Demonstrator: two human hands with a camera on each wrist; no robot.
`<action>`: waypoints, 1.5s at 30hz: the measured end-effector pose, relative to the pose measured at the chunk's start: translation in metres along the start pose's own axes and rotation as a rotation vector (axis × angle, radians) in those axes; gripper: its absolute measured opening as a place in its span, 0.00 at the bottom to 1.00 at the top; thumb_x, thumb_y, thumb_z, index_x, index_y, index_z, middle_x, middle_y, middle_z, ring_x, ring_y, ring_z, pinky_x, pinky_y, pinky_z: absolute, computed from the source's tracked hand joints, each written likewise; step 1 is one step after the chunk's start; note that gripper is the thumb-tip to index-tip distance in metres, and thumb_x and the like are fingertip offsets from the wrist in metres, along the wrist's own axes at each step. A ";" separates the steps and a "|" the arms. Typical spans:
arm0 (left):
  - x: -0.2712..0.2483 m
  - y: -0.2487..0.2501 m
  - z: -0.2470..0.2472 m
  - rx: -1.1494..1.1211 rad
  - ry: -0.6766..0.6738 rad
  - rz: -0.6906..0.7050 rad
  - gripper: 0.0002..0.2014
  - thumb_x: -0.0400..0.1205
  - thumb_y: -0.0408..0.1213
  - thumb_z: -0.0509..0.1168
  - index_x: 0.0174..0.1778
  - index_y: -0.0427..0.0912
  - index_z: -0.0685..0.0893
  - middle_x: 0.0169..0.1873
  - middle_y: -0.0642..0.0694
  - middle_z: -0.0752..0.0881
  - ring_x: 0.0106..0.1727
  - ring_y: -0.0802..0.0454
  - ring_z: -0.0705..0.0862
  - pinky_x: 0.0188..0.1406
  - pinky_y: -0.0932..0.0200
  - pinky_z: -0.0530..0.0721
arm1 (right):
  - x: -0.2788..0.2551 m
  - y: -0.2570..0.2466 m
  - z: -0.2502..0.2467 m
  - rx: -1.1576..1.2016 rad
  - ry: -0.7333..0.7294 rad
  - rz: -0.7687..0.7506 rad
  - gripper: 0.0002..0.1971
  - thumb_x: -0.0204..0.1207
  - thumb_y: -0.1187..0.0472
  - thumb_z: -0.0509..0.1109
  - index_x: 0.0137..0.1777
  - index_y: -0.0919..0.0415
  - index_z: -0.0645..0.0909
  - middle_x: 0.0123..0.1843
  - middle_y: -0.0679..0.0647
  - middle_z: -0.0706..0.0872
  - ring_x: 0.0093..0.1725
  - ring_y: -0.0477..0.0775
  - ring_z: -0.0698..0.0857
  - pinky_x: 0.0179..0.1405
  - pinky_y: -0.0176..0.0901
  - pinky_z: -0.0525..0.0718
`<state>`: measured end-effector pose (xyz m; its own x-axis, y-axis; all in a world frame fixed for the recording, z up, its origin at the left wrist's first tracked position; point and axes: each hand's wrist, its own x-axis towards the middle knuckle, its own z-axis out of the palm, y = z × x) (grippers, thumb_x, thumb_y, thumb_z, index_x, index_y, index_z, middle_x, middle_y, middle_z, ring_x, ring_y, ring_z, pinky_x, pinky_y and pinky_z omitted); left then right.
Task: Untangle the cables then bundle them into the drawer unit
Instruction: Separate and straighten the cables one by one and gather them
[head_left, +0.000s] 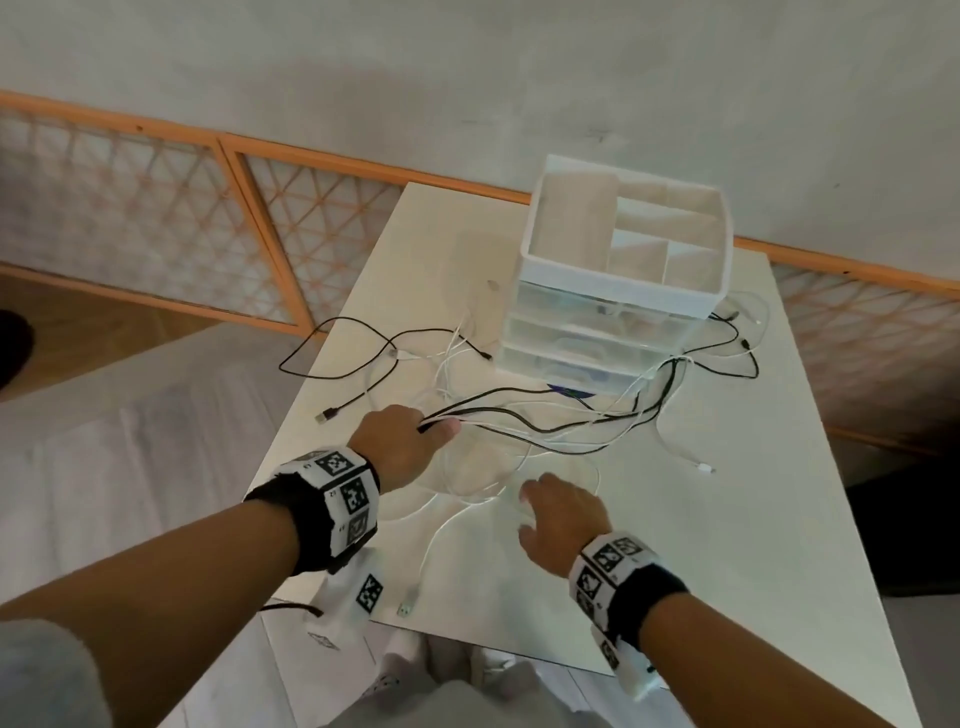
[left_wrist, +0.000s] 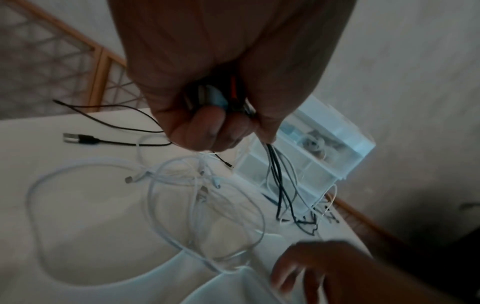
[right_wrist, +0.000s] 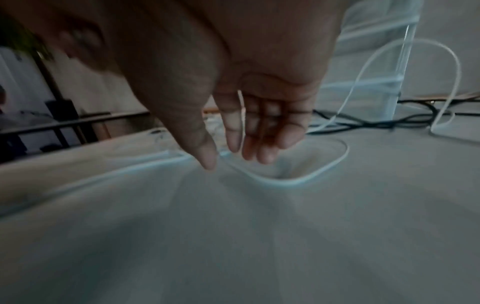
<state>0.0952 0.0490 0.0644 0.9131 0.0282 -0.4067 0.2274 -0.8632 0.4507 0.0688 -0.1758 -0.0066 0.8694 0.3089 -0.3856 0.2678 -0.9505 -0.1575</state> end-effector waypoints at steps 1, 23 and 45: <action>0.000 0.003 0.001 -0.063 0.007 -0.014 0.29 0.82 0.66 0.56 0.28 0.43 0.71 0.24 0.47 0.77 0.30 0.48 0.77 0.29 0.55 0.70 | 0.001 -0.001 0.005 -0.052 -0.027 0.032 0.18 0.80 0.49 0.65 0.68 0.53 0.76 0.66 0.52 0.78 0.67 0.57 0.79 0.67 0.50 0.76; -0.008 0.085 -0.014 -0.835 -0.182 0.302 0.16 0.90 0.47 0.55 0.40 0.41 0.73 0.27 0.45 0.74 0.28 0.49 0.80 0.25 0.66 0.76 | -0.056 0.053 -0.196 0.809 1.000 0.022 0.06 0.77 0.58 0.77 0.40 0.45 0.89 0.36 0.51 0.92 0.36 0.56 0.87 0.36 0.44 0.84; 0.002 0.084 -0.060 -0.854 0.058 0.180 0.11 0.85 0.35 0.64 0.44 0.31 0.84 0.26 0.42 0.79 0.15 0.55 0.64 0.16 0.66 0.58 | -0.034 0.112 -0.210 1.341 0.818 0.056 0.15 0.87 0.59 0.63 0.43 0.63 0.85 0.37 0.59 0.90 0.28 0.58 0.86 0.29 0.45 0.83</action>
<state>0.1360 0.0070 0.1489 0.9701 -0.0271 -0.2414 0.2324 -0.1851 0.9548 0.1564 -0.2994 0.1793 0.9647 -0.2475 0.0895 0.0661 -0.1015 -0.9926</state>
